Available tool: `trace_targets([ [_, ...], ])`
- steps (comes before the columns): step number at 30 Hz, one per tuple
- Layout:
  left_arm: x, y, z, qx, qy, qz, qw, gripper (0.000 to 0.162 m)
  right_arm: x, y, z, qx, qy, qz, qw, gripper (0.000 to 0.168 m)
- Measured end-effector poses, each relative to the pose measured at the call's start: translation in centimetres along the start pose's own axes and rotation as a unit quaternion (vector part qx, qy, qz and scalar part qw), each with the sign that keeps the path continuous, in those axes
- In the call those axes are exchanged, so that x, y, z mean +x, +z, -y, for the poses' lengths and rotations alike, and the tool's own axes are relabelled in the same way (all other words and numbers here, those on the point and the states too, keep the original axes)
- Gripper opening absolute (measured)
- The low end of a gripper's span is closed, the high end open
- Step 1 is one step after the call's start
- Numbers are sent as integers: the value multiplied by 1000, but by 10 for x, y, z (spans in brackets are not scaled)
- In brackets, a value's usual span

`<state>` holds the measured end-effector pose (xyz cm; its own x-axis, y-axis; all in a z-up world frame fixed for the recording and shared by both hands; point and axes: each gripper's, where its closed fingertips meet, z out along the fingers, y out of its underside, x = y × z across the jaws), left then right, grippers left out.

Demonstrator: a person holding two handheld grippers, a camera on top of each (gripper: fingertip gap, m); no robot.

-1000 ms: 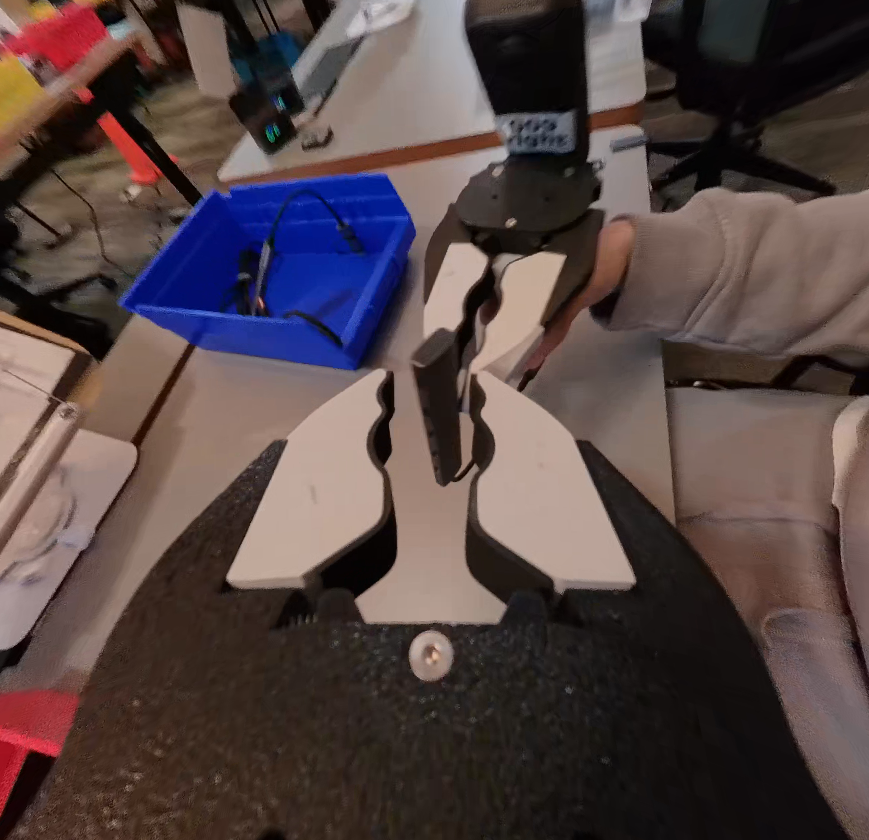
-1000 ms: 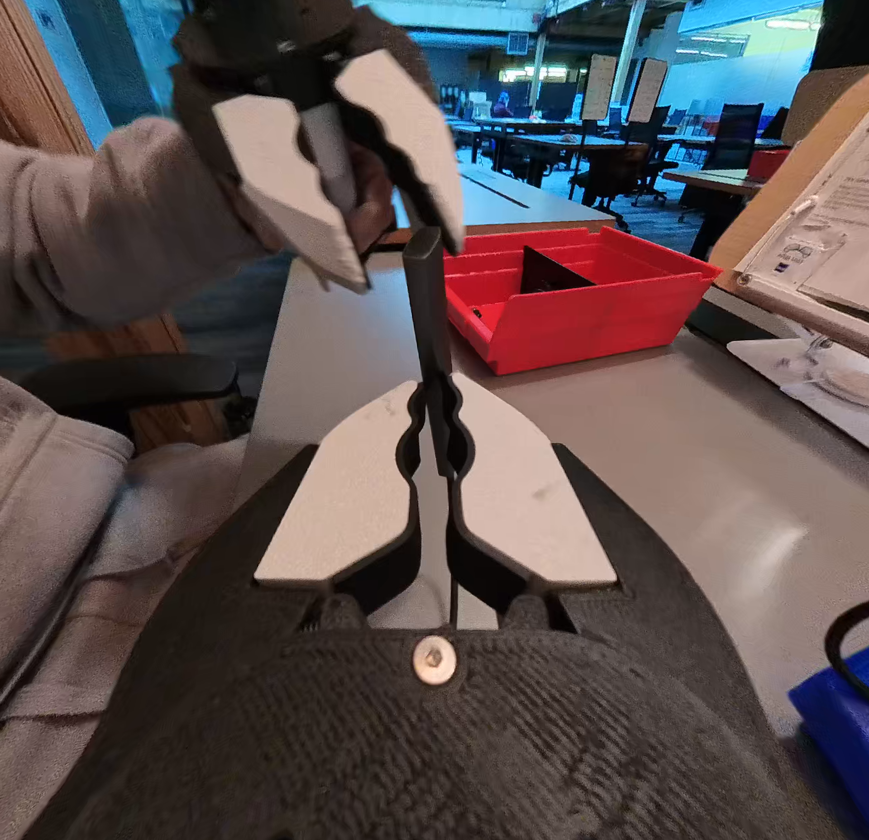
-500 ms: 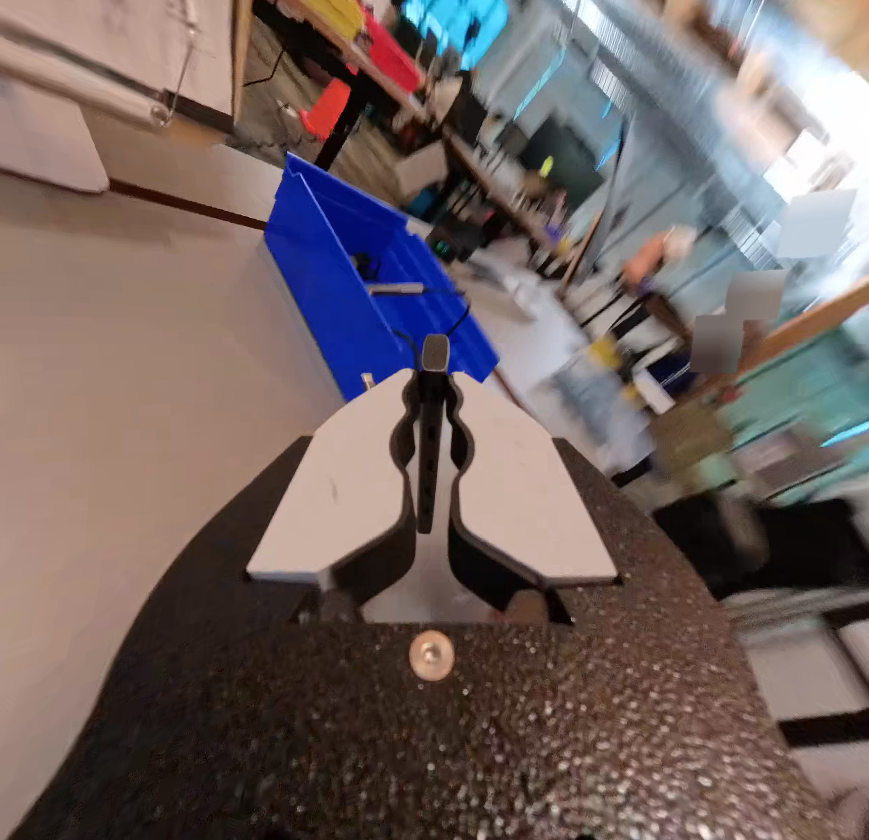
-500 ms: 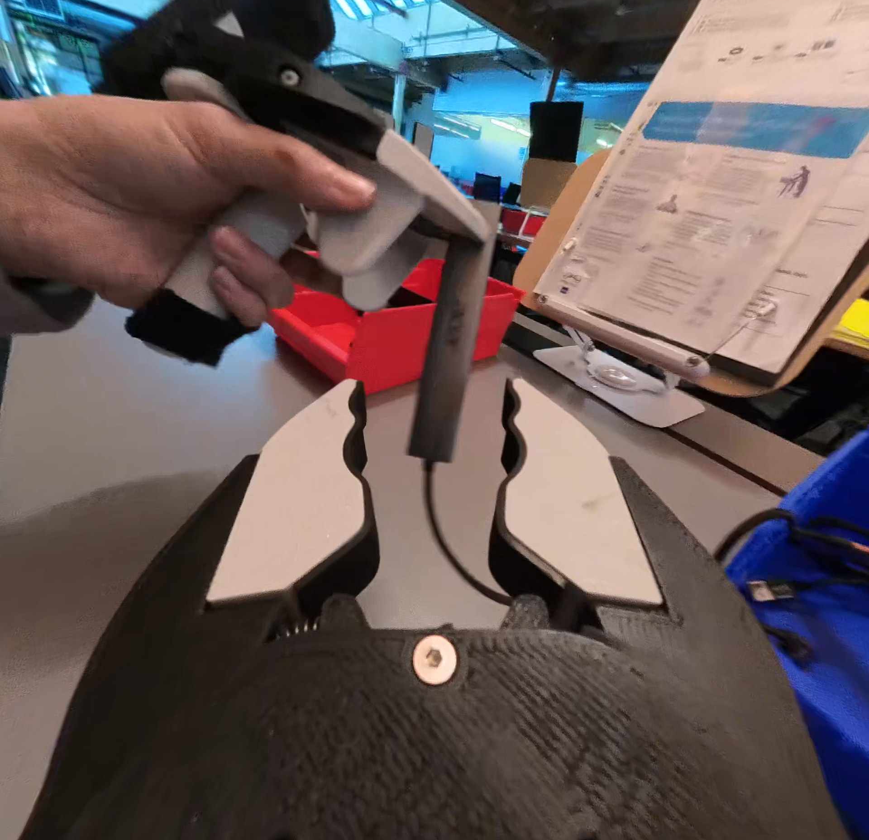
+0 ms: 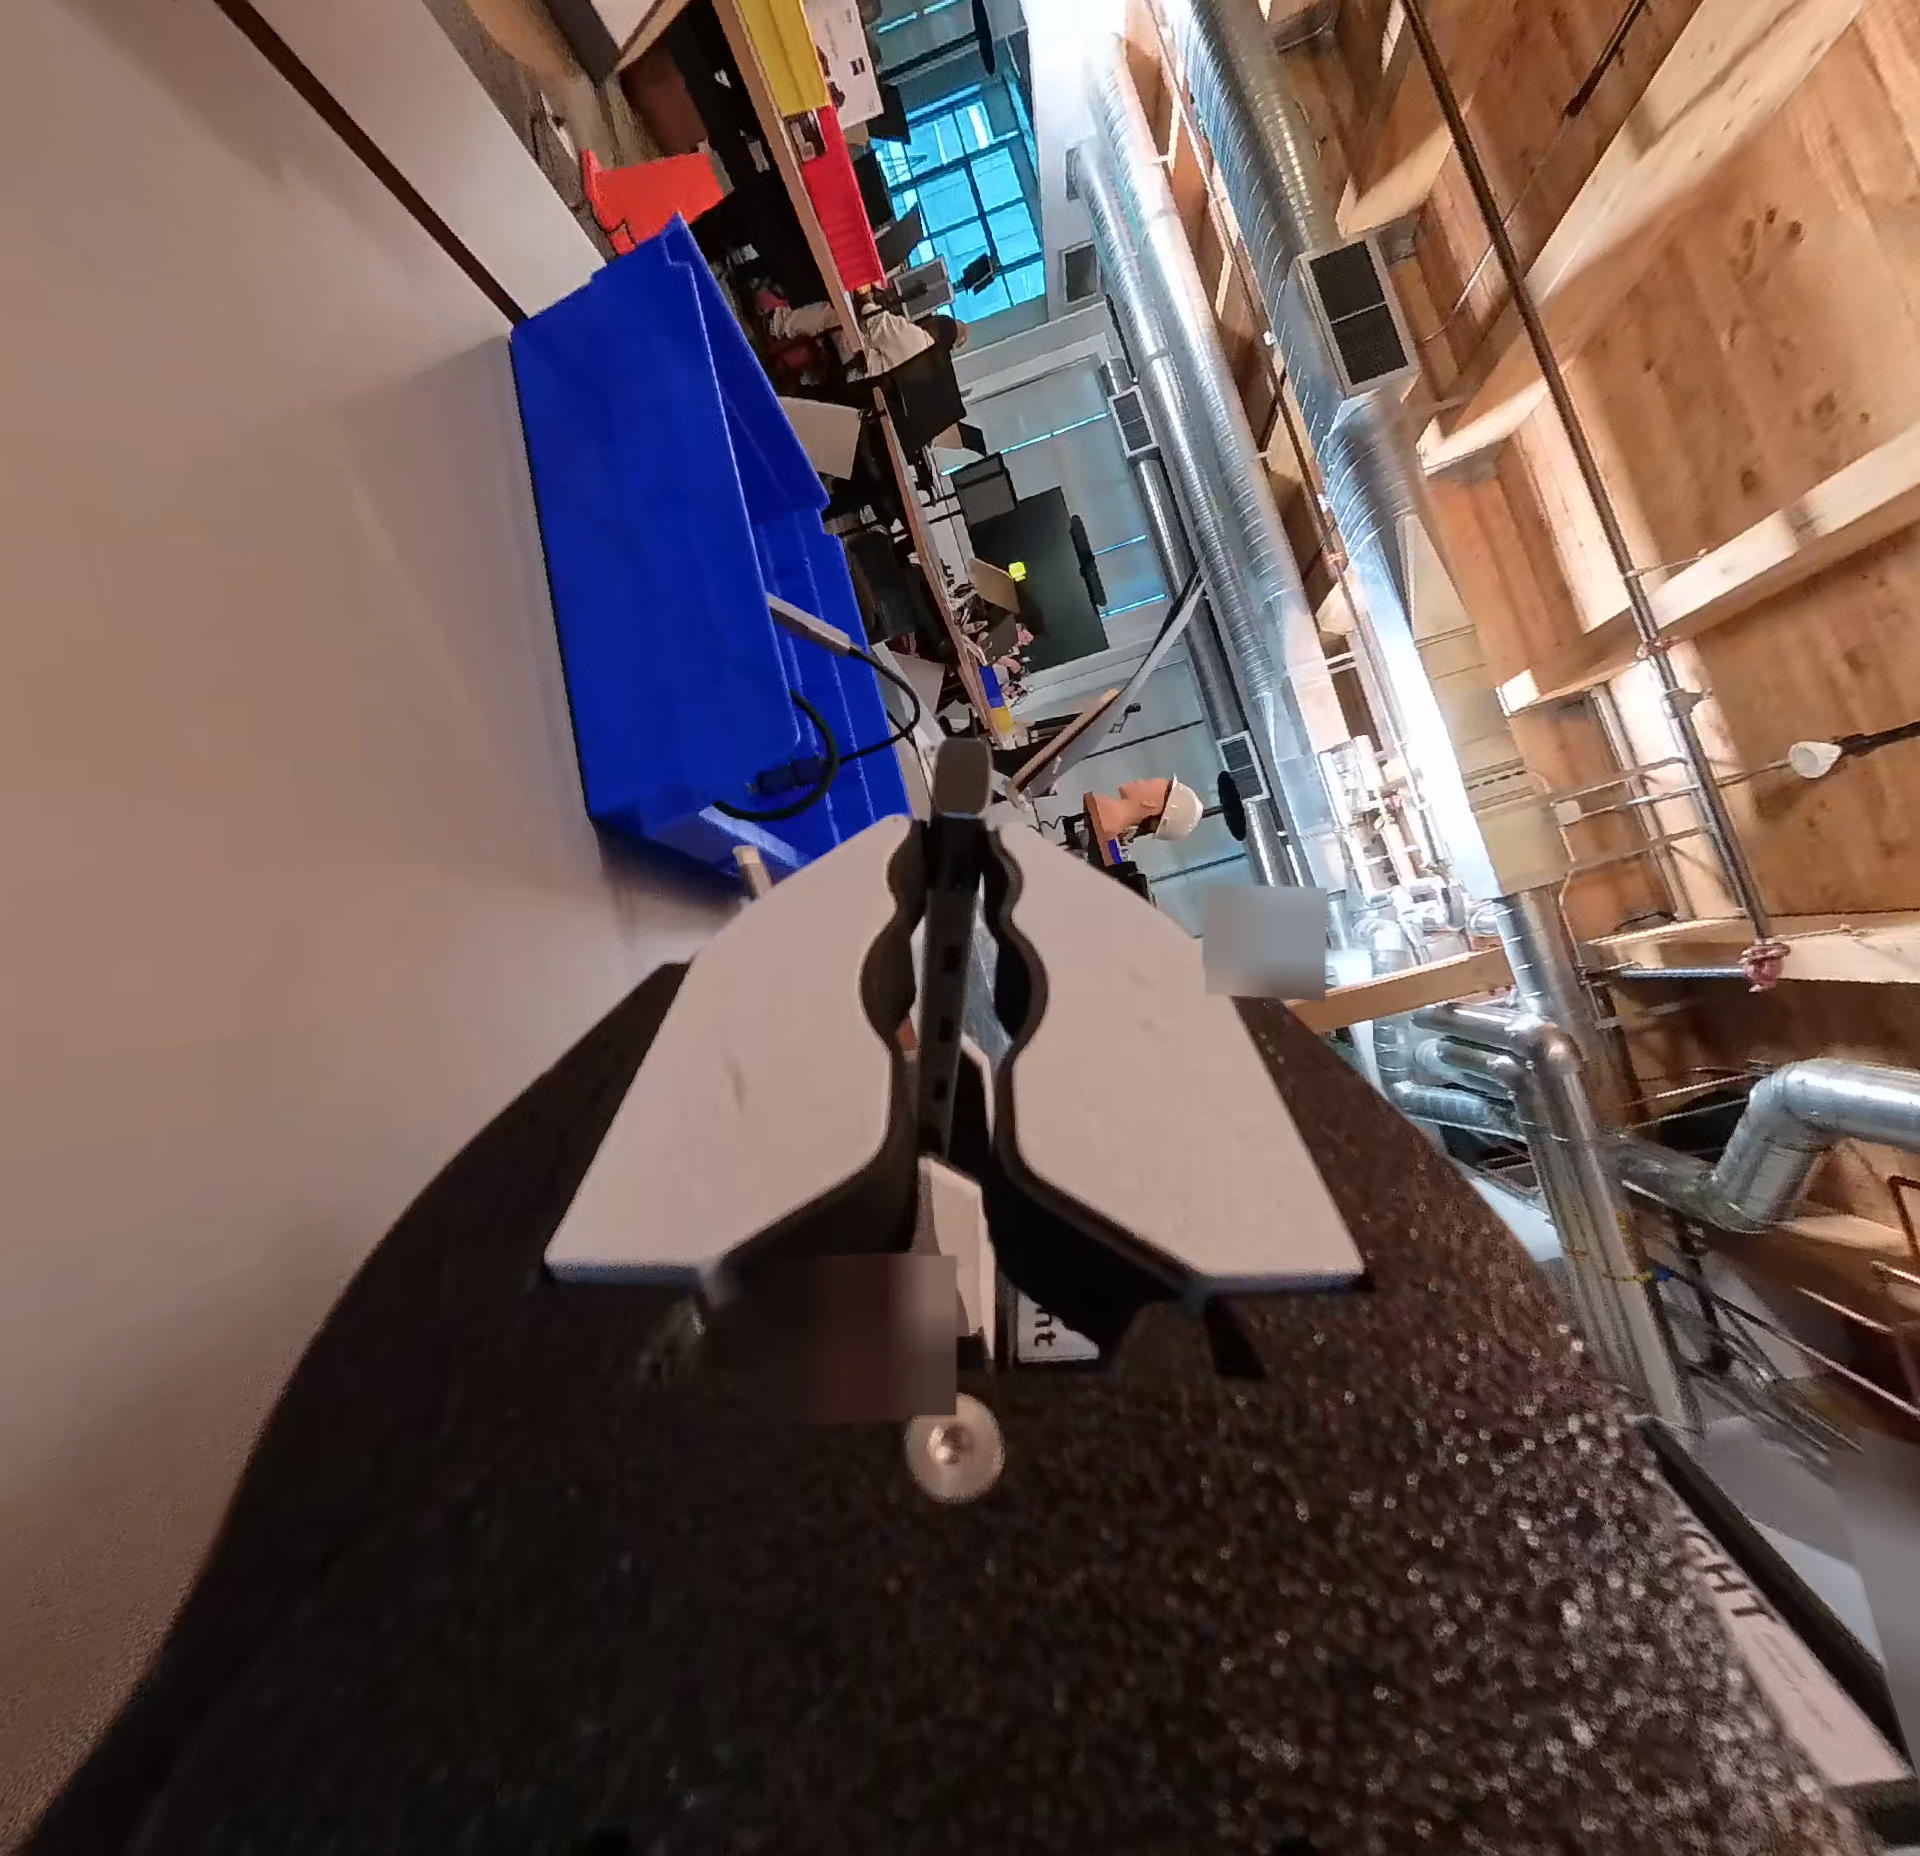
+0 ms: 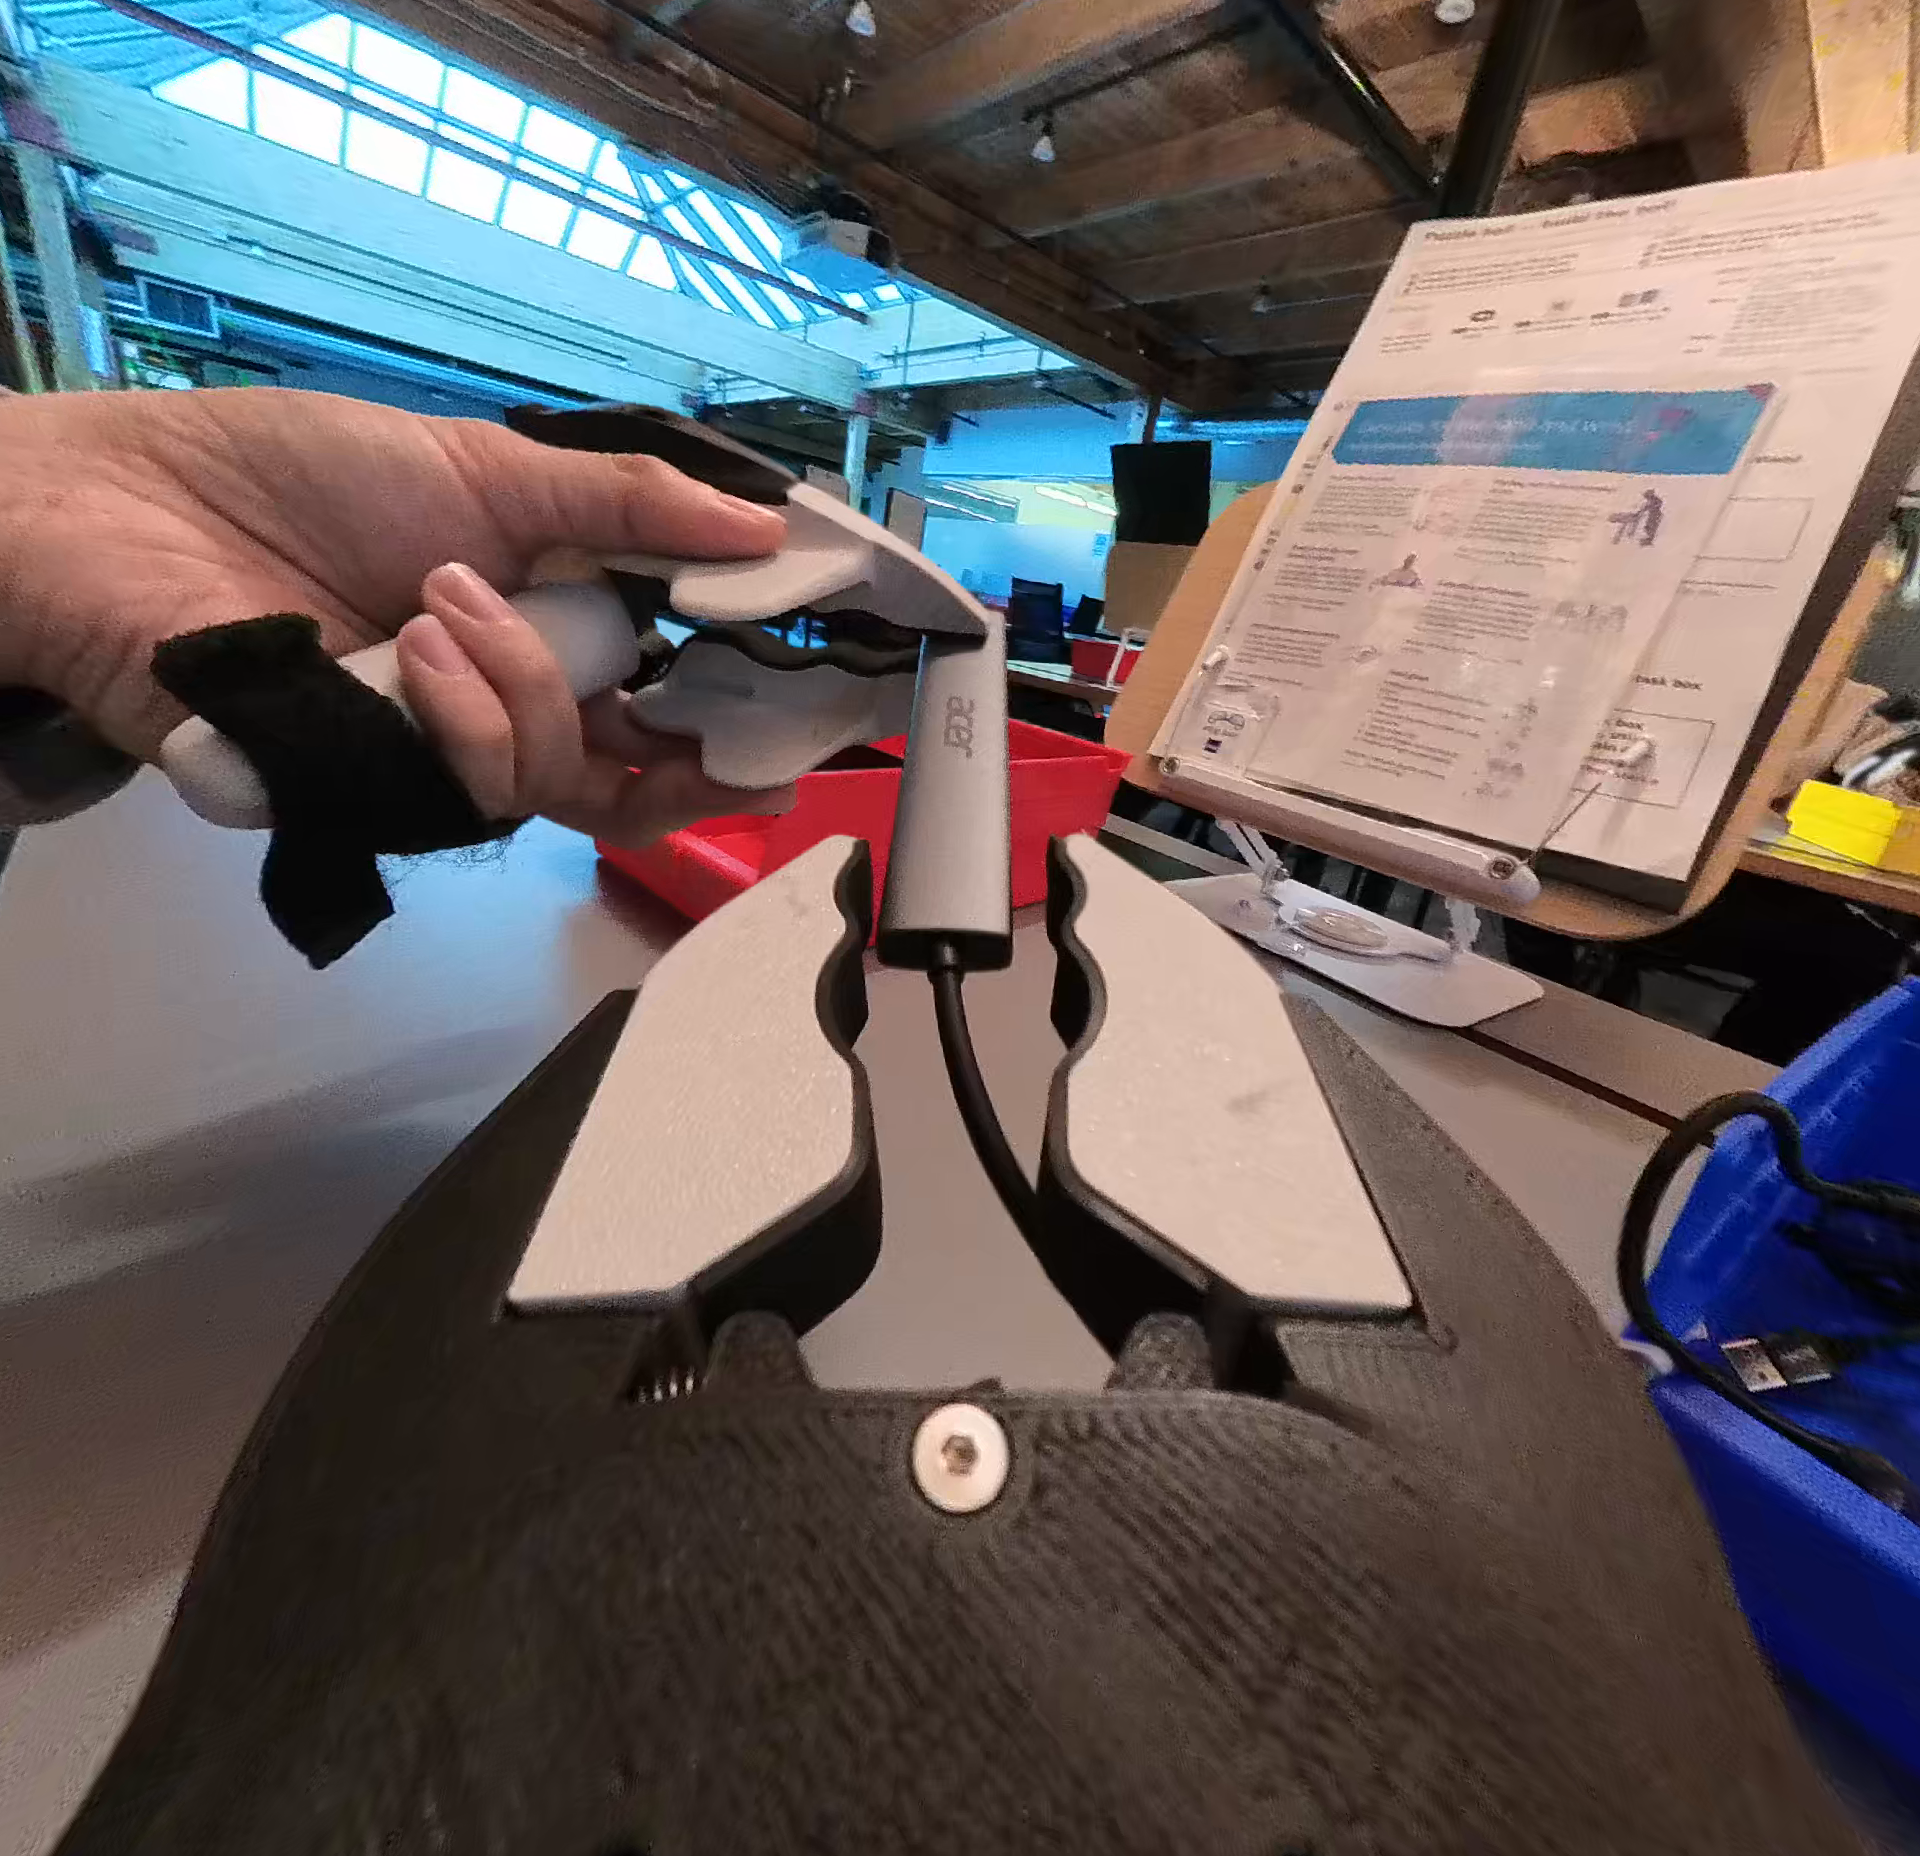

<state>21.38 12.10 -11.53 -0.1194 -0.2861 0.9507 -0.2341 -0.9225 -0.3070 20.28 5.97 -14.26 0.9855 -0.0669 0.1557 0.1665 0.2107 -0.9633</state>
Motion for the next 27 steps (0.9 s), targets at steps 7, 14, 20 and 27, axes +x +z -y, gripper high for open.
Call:
trace_targets([
  [7, -7, -4, -3, 0, -49, -12, 999, 10, -13, 0, -3, 19, -13, 31, 999, 28],
  [14, -15, -5, -5, 7, -64, -6, 998, 10, -9, -1, -6, 11, -5, 17, 1000, 24],
  [20, -27, -9, -1, -18, 144, 64, 987, 16, -7, 0, -6, 12, 105, 15, 994, 24],
  [27, -17, -30, 6, -21, 531, 138, 836, 28, 16, -5, -17, -1, 154, -17, 988, 24],
])
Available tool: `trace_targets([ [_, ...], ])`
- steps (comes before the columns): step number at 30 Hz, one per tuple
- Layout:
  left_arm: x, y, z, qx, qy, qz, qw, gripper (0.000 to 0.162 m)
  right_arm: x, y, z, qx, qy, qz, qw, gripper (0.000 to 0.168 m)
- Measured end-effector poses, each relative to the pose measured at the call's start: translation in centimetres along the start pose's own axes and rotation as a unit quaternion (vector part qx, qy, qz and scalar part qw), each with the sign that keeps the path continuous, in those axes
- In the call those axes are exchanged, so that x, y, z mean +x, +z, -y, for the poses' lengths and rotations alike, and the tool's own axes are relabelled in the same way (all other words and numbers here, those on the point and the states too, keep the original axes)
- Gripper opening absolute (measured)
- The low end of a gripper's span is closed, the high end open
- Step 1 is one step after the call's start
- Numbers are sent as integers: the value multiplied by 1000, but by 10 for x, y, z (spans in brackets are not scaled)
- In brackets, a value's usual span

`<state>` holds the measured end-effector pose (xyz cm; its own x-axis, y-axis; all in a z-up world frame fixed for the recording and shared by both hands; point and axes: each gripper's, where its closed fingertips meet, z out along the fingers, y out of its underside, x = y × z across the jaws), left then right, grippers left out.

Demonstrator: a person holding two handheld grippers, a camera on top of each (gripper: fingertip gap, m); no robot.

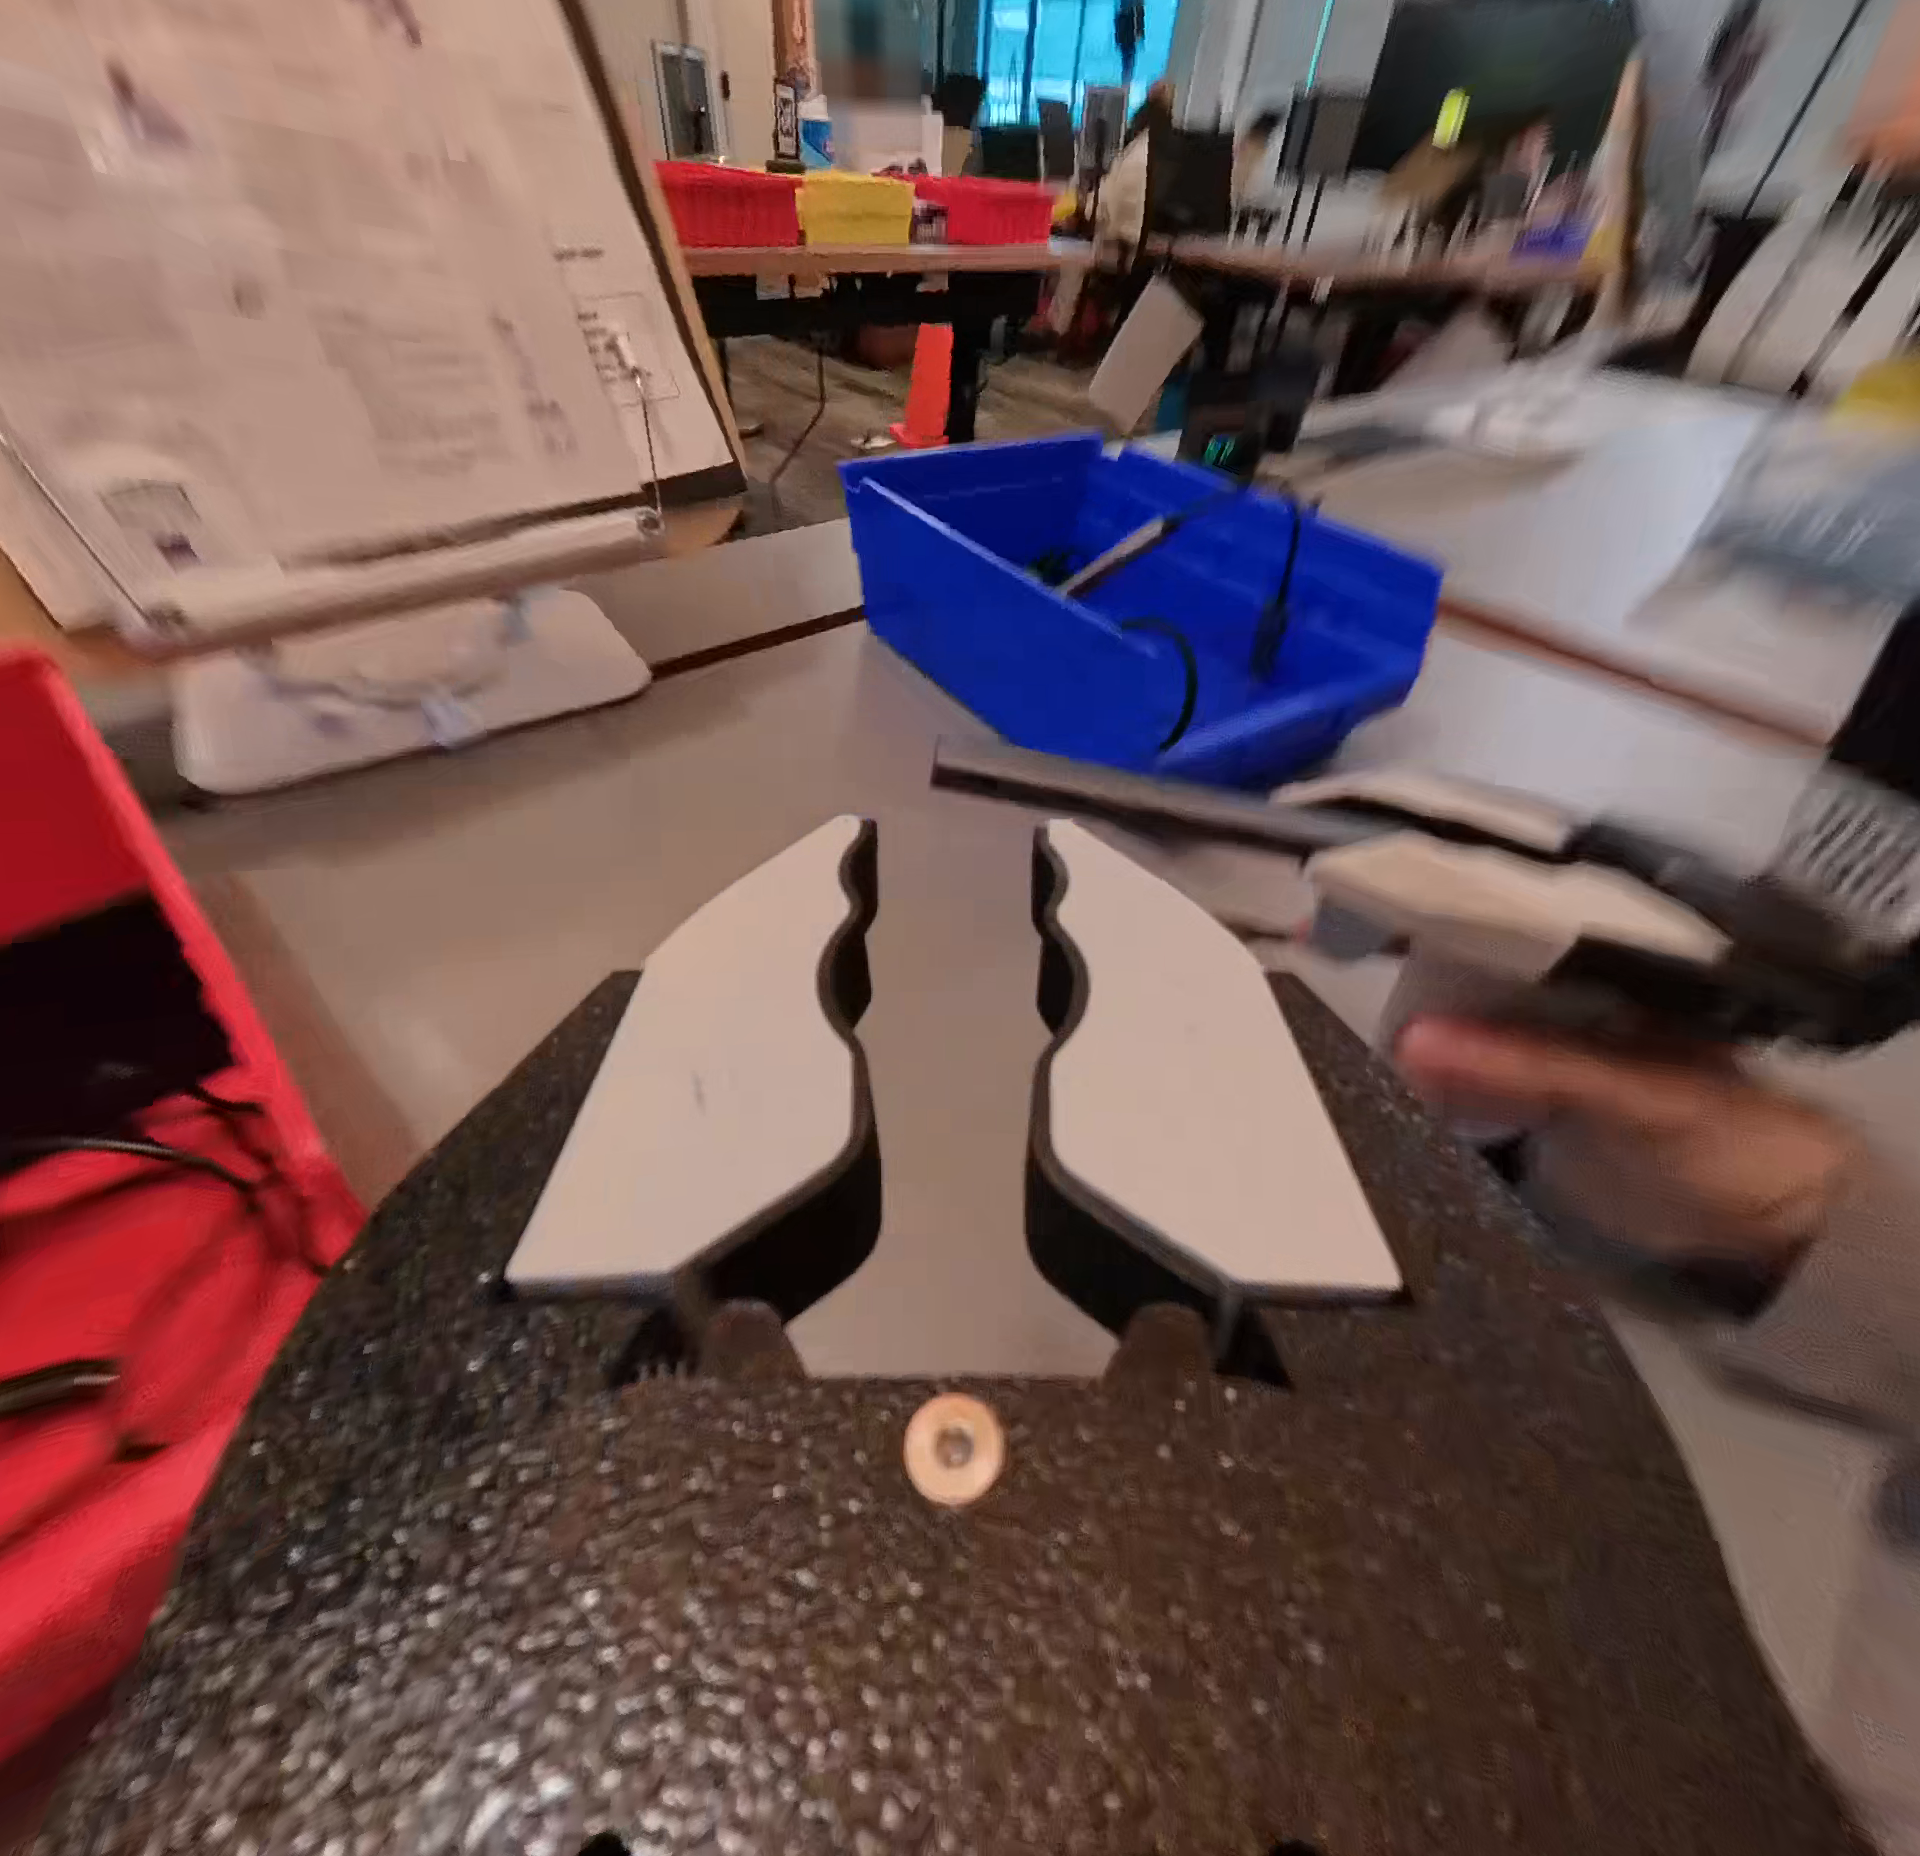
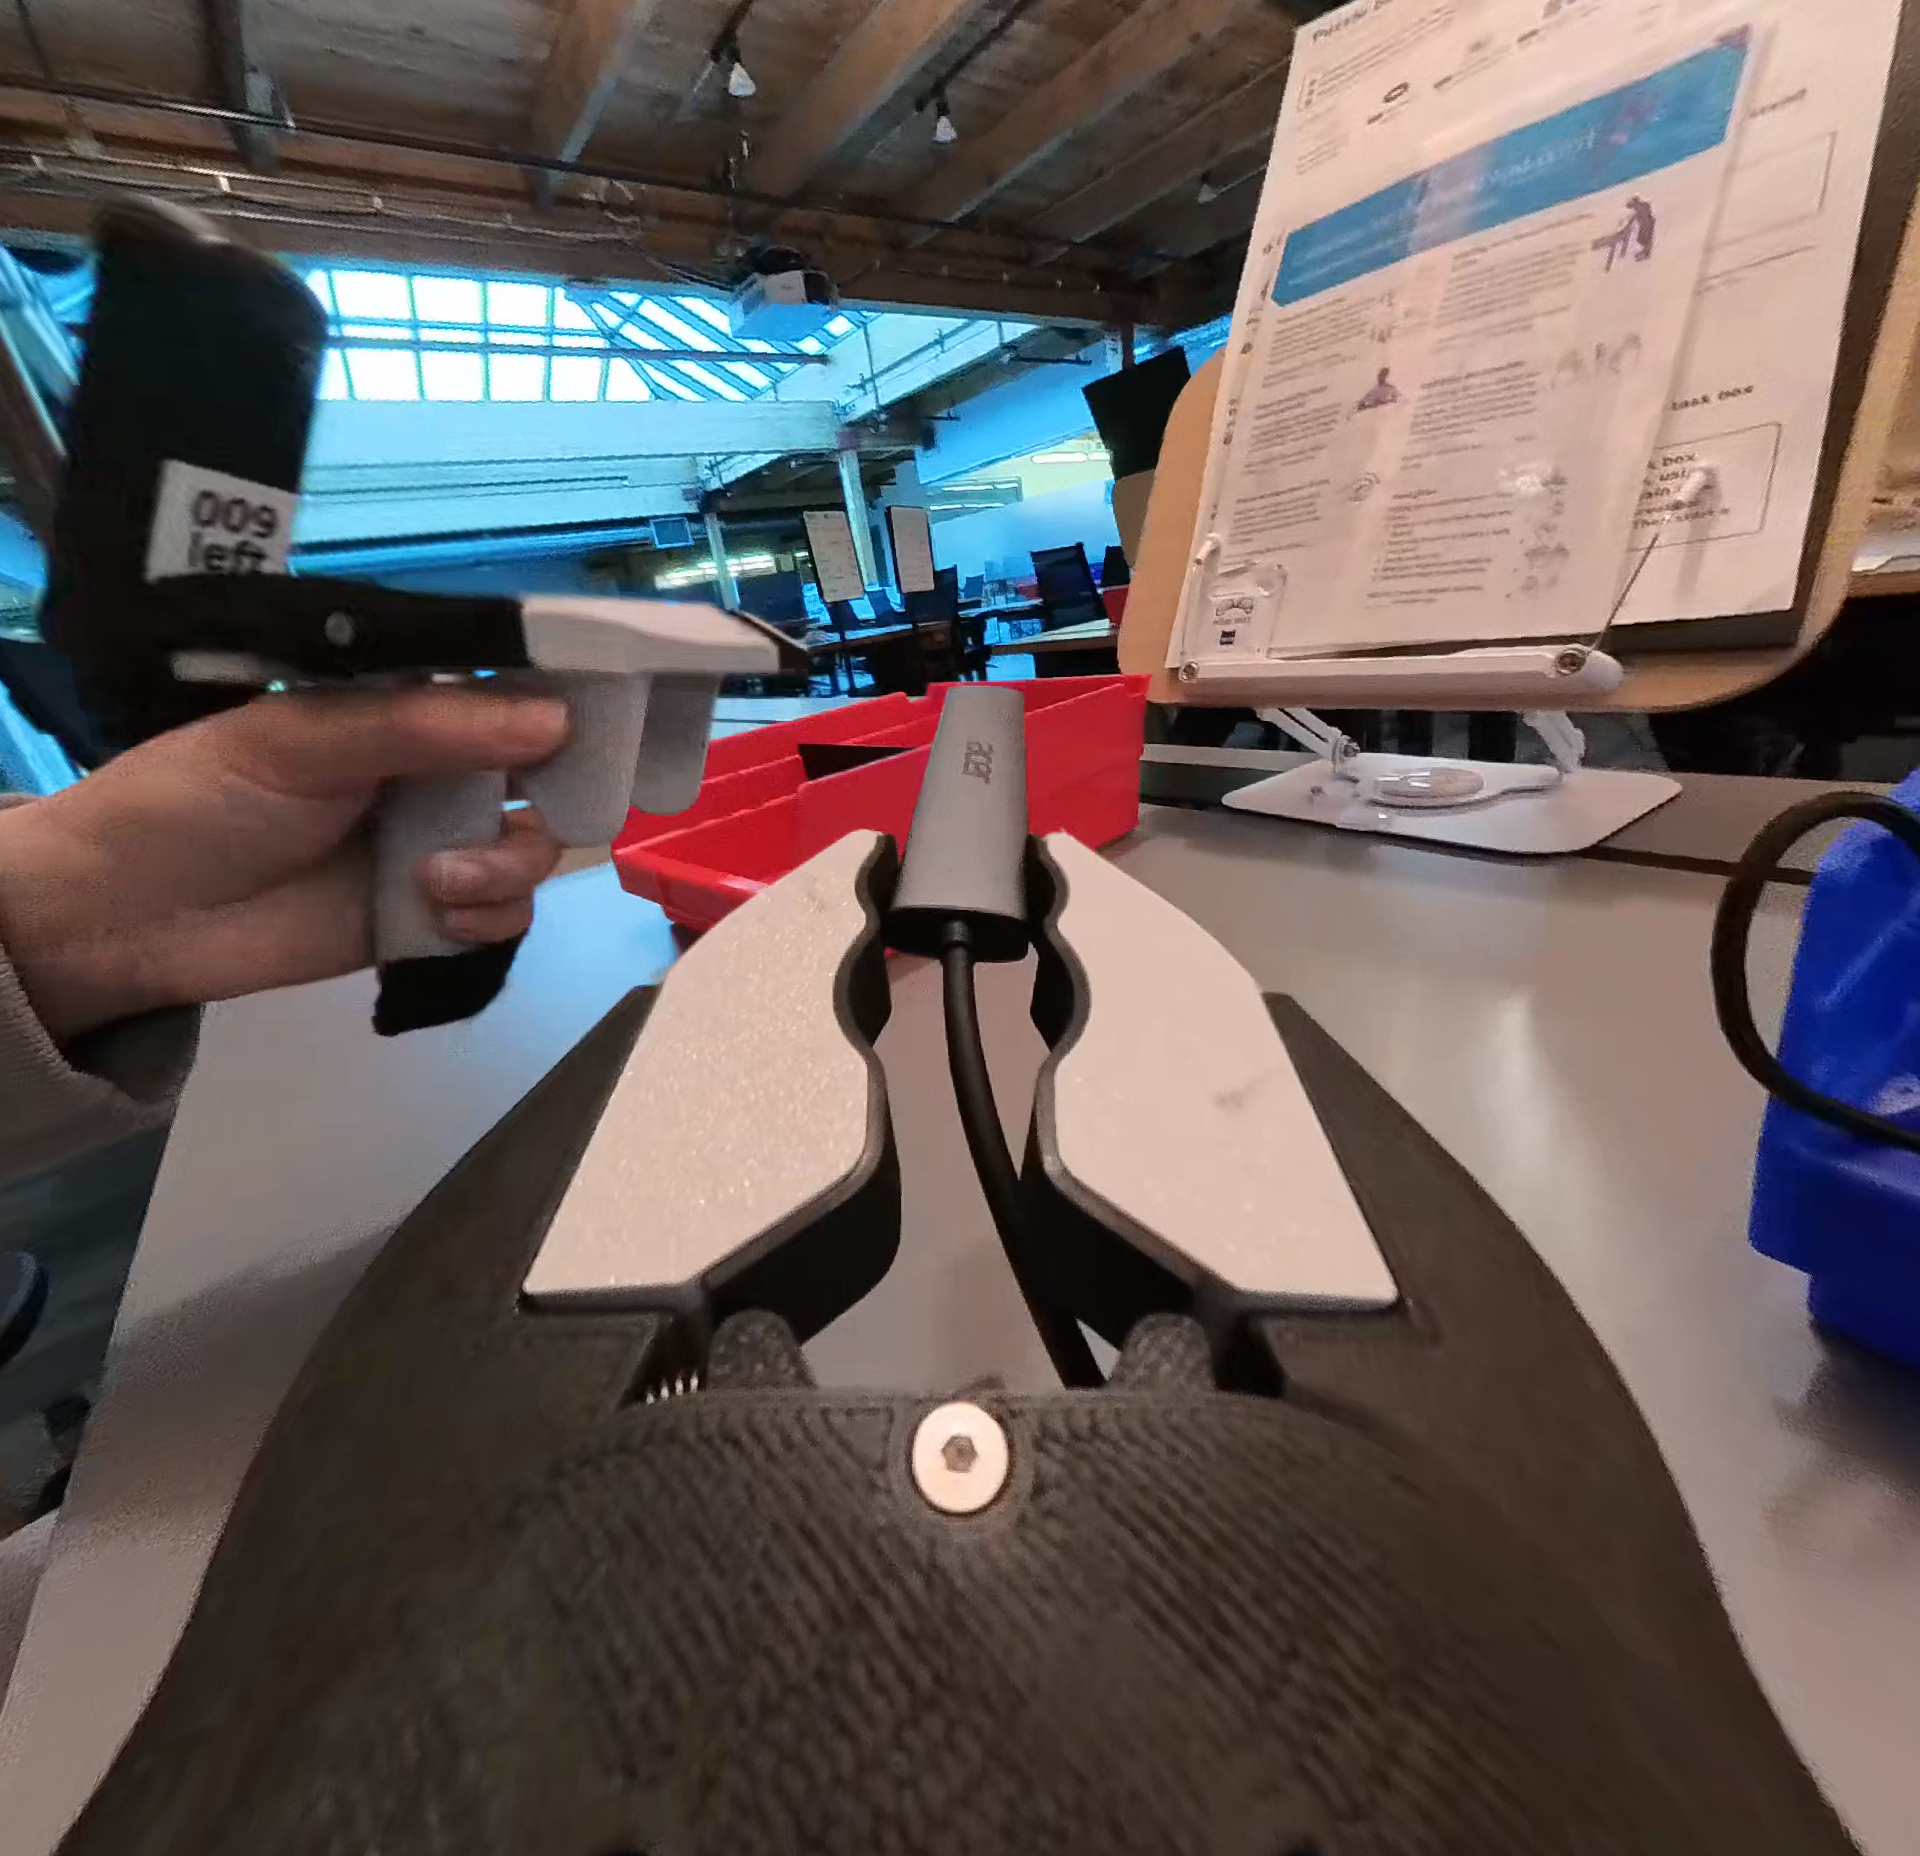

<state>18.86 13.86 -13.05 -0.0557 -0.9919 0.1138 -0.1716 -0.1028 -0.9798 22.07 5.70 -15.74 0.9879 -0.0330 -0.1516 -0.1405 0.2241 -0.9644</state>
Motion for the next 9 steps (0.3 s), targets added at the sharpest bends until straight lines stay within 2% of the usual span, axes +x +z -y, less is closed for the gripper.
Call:
trace_targets([
  [2, 4, -3, -12, -33, 105, 13, 994, 36, 2, 0, -1, -6, -8, -12, 1000, 24],
  [5, 4, -13, -31, -71, 178, 21, 981, 37, 2, 0, -2, -13, -38, -34, 999, 24],
  [9, -54, -46, -36, -119, 235, 113, 958, 27, -1, 3, -7, -33, -55, -32, 997, 24],
])
